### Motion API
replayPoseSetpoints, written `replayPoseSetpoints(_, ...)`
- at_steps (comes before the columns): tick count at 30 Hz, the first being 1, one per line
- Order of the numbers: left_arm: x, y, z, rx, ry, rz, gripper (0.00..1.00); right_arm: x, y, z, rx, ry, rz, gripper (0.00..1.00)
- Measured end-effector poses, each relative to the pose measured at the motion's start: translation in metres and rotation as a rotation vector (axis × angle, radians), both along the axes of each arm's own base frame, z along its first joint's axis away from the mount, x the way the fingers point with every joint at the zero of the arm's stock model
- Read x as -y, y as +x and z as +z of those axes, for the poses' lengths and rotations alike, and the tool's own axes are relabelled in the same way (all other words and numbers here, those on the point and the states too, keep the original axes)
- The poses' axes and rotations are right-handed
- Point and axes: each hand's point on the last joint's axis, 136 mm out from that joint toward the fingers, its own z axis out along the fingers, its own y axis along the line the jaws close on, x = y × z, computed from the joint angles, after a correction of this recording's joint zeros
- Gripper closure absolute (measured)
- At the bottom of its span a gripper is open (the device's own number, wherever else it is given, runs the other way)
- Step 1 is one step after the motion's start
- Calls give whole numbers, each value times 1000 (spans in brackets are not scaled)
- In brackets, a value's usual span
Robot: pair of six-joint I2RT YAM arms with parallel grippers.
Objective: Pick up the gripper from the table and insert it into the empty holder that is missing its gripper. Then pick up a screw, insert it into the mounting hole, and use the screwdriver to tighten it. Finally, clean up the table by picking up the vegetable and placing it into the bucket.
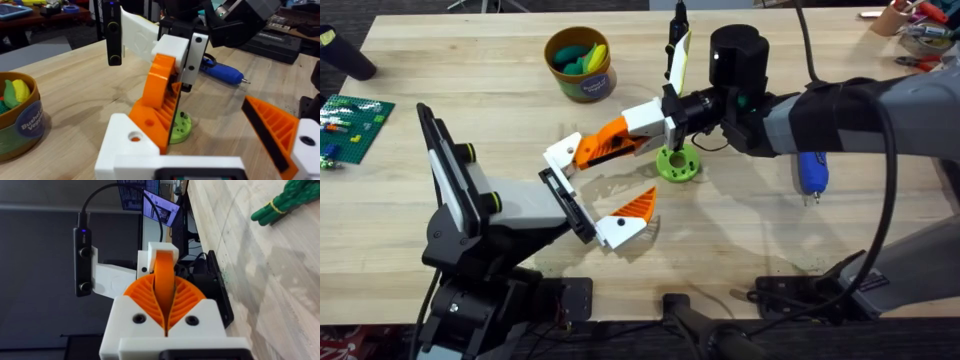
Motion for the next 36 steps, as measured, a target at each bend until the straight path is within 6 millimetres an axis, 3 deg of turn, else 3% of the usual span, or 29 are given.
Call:
replayPoseSetpoints(15, 0, 1, 2, -2, -8, 3, 15, 8, -11, 2, -16, 22, 79, 985)
replayPoseSetpoints(25, -1, 1, 2, -1, -7, 7, 14, 9, -11, -19, -81, 1, 103, 986)
replayPoseSetpoints(36, -1, 1, 2, 2, -5, 7, 15, 9, -13, -11, -68, 10, 110, 986)
